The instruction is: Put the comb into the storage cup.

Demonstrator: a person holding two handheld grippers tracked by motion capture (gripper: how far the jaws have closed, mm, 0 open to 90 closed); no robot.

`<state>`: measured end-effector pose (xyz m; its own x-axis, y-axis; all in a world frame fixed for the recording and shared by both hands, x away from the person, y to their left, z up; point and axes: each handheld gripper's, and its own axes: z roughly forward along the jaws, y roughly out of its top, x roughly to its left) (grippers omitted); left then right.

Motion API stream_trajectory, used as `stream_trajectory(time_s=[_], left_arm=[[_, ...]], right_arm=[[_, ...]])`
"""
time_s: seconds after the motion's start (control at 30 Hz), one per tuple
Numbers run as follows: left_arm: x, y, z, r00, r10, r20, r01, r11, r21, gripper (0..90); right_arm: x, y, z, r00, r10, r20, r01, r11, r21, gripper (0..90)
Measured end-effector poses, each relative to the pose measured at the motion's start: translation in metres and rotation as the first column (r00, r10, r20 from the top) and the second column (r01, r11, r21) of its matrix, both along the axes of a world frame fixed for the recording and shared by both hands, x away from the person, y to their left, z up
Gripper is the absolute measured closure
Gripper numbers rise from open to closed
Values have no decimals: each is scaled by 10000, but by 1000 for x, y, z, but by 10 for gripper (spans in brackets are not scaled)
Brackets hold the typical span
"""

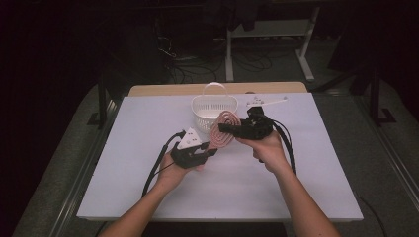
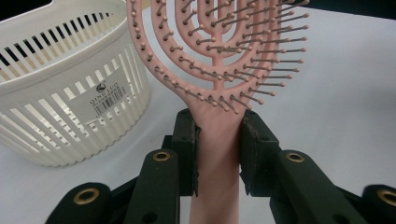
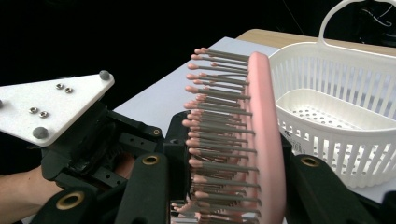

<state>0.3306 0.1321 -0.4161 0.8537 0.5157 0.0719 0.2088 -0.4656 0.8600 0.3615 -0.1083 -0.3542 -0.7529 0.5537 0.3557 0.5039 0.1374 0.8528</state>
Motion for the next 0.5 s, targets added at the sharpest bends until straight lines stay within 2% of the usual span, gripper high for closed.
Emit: stream_trajectory(time_s=[0.3,0.5], left_arm=[[2,1,0,9999,-34,-128,32,9999,-137,698],[3,4,3,9998,-14,-195,8,9996,-297,607]], right_arm=[[-1,0,0,9999,84,83,-84,9999,82,627],[0,-3,1,9999,-73,147,72,10000,48,628]])
